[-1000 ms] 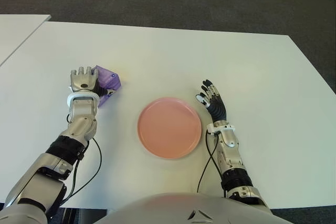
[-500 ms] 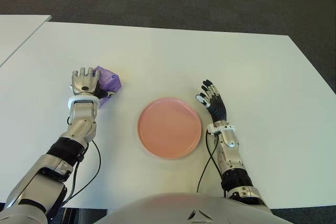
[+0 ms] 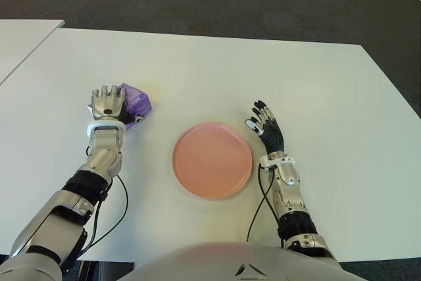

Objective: Put the tissue paper into the plate.

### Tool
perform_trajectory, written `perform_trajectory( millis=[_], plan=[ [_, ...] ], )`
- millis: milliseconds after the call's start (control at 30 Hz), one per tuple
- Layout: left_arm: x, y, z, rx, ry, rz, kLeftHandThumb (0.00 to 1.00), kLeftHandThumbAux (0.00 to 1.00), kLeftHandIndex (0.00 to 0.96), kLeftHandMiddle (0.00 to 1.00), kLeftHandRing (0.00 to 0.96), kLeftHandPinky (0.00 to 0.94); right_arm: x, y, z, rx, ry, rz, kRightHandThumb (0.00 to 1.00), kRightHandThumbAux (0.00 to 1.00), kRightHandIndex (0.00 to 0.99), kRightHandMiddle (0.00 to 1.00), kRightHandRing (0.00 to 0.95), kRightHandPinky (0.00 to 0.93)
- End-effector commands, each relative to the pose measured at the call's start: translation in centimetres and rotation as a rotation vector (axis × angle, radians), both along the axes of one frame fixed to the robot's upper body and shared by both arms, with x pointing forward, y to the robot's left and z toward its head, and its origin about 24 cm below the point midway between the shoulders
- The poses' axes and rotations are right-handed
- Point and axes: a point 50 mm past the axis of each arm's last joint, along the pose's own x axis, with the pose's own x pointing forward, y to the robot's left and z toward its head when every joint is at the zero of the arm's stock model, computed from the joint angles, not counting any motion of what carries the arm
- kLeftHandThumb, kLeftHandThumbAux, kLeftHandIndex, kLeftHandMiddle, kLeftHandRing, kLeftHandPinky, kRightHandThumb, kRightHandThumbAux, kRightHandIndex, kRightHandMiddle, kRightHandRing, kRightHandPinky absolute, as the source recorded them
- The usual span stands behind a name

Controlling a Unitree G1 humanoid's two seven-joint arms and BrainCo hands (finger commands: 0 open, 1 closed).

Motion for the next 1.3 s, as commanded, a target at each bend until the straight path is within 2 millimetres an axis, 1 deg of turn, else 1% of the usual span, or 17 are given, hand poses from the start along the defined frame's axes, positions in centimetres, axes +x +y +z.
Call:
perform_trajectory(
  millis=[33, 567, 1067, 1133, 1167, 1200, 1233, 1267, 1300],
  plan=[
    [-2.0, 0.0, -3.6, -0.048, 0.157, 0.013, 0.0, 0.335, 0.0, 0.0, 0.0, 0.0, -3.1, -0.8, -4.3, 0.014, 0.221, -0.035, 0.0, 0.649, 0.0, 0.0, 0.0, 0.0],
    [-2.1, 0.0, -4.9, -0.025, 0.174, 0.024, 0.0, 0.309, 0.0, 0.0, 0.0, 0.0, -3.2, -0.7, -4.3, 0.016, 0.219, -0.04, 0.0, 0.652, 0.0, 0.0, 0.0, 0.0],
    [-1.9, -0.4, -4.8, -0.03, 0.153, -0.001, 0.0, 0.322, 0.0, 0.0, 0.0, 0.0, -3.1, -0.8, -4.2, 0.013, 0.217, -0.037, 0.0, 0.651, 0.0, 0.0, 0.0, 0.0],
    [-1.8, -0.6, -4.8, -0.031, 0.146, -0.007, 0.0, 0.329, 0.0, 0.003, 0.001, 0.014, -3.0, -0.8, -4.2, 0.014, 0.218, -0.037, 0.0, 0.653, 0.0, 0.0, 0.0, 0.0],
    [-1.8, -0.5, -5.0, -0.033, 0.139, -0.013, 0.0, 0.331, 0.014, 0.035, 0.04, 0.056, -3.0, -0.8, -4.2, 0.015, 0.217, -0.036, 0.0, 0.654, 0.0, 0.0, 0.0, 0.0],
    [-1.8, -0.5, -5.1, -0.035, 0.134, -0.017, 0.0, 0.353, 0.069, 0.109, 0.113, 0.129, -3.0, -0.8, -4.2, 0.016, 0.217, -0.036, 0.0, 0.655, 0.0, 0.0, 0.0, 0.0],
    [-1.8, -0.5, -5.1, -0.045, 0.113, -0.026, 0.0, 0.386, 0.151, 0.218, 0.22, 0.235, -3.0, -0.7, -4.2, 0.017, 0.217, -0.035, 0.0, 0.657, 0.0, 0.0, 0.0, 0.0],
    [-1.8, -0.5, -5.0, -0.052, 0.098, -0.032, 0.081, 0.457, 0.248, 0.337, 0.336, 0.369, -3.0, -0.7, -4.2, 0.018, 0.217, -0.035, 0.0, 0.658, 0.0, 0.0, 0.0, 0.0],
    [-1.8, -0.4, -5.0, -0.064, 0.076, -0.04, 0.111, 0.483, 0.283, 0.38, 0.377, 0.417, -3.0, -0.7, -4.2, 0.019, 0.216, -0.035, 0.0, 0.659, 0.0, 0.0, 0.0, 0.0]
  ],
)
